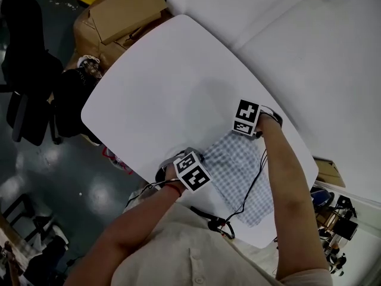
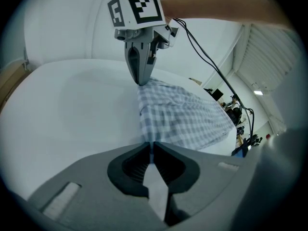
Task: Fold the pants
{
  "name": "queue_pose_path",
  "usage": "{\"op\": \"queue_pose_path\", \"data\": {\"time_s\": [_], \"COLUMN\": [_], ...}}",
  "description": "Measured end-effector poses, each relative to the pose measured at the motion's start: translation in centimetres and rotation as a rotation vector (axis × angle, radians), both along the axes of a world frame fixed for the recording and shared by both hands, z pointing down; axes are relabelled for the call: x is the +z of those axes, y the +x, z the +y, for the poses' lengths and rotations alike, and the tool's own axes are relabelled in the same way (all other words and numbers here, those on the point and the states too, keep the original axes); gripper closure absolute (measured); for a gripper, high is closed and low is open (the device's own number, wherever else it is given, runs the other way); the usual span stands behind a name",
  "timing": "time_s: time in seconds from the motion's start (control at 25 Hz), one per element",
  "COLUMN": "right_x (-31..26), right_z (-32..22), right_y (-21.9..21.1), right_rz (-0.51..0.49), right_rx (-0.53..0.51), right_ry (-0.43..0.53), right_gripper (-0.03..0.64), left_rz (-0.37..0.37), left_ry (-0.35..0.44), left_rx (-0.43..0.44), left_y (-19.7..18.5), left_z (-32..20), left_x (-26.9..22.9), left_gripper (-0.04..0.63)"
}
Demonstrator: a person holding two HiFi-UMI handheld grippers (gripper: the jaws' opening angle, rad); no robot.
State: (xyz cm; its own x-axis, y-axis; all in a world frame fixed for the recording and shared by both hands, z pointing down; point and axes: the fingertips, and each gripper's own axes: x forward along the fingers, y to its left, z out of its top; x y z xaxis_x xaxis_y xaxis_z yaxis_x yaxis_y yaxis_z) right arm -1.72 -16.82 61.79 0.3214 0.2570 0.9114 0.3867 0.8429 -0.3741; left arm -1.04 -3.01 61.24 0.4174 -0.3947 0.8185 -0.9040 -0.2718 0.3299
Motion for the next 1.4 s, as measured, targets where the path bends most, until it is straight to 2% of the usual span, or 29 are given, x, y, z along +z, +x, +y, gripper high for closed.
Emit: {"op": "queue_pose_path", "data": {"time_s": [0.28, 0.6, 0.88, 1.24, 1.4], "right_x": [-1.1, -2.0, -2.2, -2.1, -2.5], "right_z": [0.1, -0.3, 0.3, -0.9, -1.8], "right_y": [-0.4, -1.0, -1.7, -3.3, -4.5], "right_rz": [-0.026, -0.074, -0.107, -0.164, -0.216], "right_rx": [0.160, 0.280, 0.318, 0.301, 0.328], "right_ry": [-0.071, -0.077, -0.100, -0.017, 0.034], "right_gripper": [0.583, 0.586, 0.586, 0.597, 0.598], "left_rz": [0.017, 0.065, 0.101, 0.133, 0.185], "left_ry": [-0.004, 0.009, 0.001, -0.016, 0.002], "left_rx": [0.013, 0.014, 0.006, -0.019, -0.081], "left_y": [0.0, -0.1, -0.3, -0.5, -1.6], "left_z": [0.8, 1.9, 3.1, 4.6, 5.2], "left_x": [0.1, -2.1, -3.1, -2.8, -4.0], "left_gripper": [0.561, 0.565, 0.565, 0.565, 0.565]}}
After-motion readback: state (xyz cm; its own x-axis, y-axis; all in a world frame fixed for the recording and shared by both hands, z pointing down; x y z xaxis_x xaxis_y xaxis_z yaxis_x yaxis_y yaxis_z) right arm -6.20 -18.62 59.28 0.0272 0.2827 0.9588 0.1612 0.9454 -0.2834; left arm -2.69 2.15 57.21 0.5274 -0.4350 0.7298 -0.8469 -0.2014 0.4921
